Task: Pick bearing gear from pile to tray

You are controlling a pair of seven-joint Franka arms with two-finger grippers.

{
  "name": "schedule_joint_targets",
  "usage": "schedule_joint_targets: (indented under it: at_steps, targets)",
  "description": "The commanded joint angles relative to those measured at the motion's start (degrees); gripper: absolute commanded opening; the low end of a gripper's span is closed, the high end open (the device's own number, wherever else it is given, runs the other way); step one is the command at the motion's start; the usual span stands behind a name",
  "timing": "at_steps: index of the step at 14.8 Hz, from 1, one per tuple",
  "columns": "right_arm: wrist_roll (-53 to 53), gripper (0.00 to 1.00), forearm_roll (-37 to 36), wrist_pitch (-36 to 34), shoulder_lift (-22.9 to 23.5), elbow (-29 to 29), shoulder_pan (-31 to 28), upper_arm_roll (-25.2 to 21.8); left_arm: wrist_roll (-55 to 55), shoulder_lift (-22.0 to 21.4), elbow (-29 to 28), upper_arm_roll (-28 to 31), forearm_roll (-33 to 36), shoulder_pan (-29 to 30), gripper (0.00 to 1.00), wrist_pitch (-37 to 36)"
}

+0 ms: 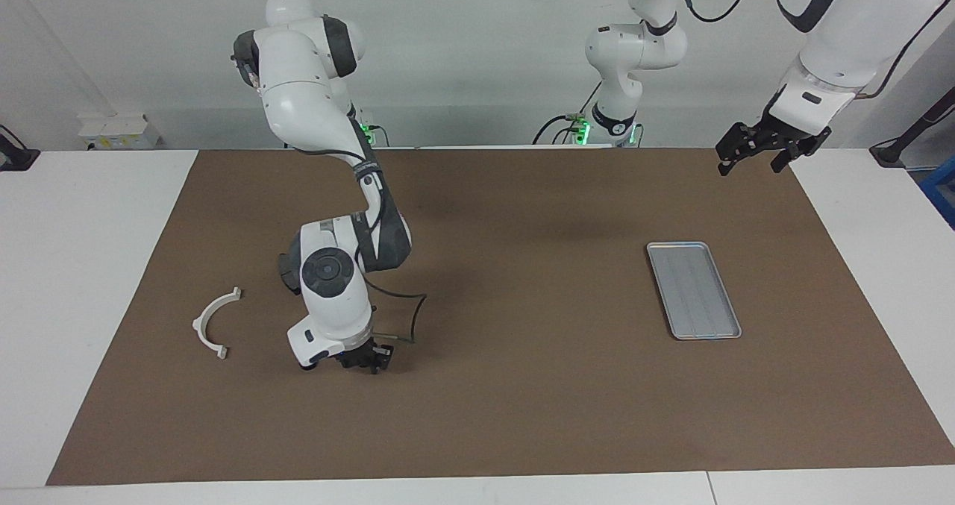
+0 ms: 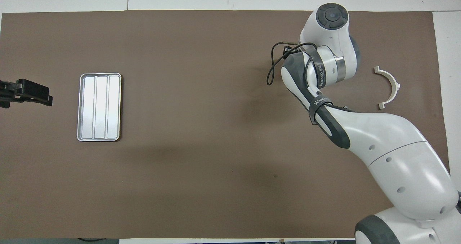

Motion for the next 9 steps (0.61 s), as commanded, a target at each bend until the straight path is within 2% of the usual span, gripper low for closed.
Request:
schedule_joint_targets:
  at_steps: [1,2,7,9]
  targets:
    - [0.9,0.07,1.6,1.1,0.6,-0.4,-0.6,0.2,0.1,-1.5,-1.7,0.5,0.1,-0.7,1.0,0.4]
    - [0.9,0.0,1.7,1.0,0.6,-0.5,-0.6,0.2,0.1,-1.5,-1.7,0.5,0.1,-0.7,1.0,0.4]
    - [0.6,0.0,1.2,-0.4,0.0,-0.5,-0.7,0.1,0.1,-1.5,-1.7,0.5,0.1,-0.7,1.0,0.4]
    - [0.1,0.0,0.7,-6.9,-0.9,0.5,-0.7,0.3,0.1,-1.5,-1.7,0.5,0.1,-0.7,1.0,0.4]
